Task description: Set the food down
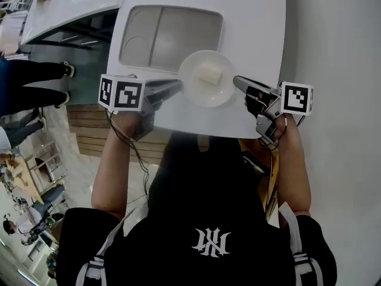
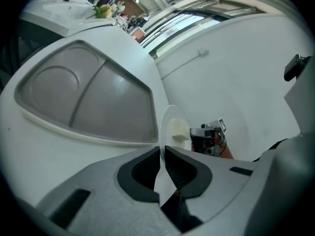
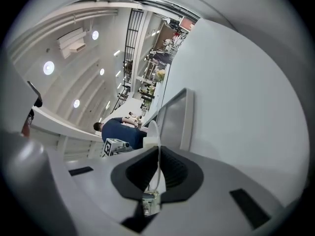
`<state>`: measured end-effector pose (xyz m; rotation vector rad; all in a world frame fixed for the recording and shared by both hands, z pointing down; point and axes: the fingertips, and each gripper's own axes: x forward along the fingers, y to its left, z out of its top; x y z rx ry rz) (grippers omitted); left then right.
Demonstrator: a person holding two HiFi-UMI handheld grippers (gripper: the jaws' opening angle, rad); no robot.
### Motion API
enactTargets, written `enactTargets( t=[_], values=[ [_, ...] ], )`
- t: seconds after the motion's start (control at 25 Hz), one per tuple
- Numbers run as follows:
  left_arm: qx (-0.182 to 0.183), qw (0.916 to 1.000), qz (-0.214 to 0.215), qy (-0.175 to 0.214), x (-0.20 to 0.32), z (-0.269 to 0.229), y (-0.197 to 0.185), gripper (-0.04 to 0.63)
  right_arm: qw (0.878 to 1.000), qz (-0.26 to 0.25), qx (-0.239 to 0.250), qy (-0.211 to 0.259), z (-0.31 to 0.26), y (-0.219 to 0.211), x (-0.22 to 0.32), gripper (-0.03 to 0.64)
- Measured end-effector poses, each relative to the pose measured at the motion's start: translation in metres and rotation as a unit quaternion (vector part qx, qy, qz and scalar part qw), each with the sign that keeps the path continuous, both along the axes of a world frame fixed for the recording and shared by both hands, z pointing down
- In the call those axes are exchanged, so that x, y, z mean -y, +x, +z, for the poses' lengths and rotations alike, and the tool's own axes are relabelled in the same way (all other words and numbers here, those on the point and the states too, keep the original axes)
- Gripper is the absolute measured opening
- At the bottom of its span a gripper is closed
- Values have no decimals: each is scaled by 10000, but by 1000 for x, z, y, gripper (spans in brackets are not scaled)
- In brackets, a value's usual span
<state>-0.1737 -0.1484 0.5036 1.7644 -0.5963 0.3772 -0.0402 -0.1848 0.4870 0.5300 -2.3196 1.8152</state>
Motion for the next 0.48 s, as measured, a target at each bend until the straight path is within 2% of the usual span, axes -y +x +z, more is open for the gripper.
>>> enactTargets(
  t=[0.16, 0.48],
  values=[
    [17, 9998, 63, 163, 12, -3, -7, 31, 9997, 171, -20, 143, 0, -5, 8, 14],
    [158, 9991, 250, 308, 26, -1, -3, 31, 9977, 666, -141, -39, 7, 3, 10, 14]
  ],
)
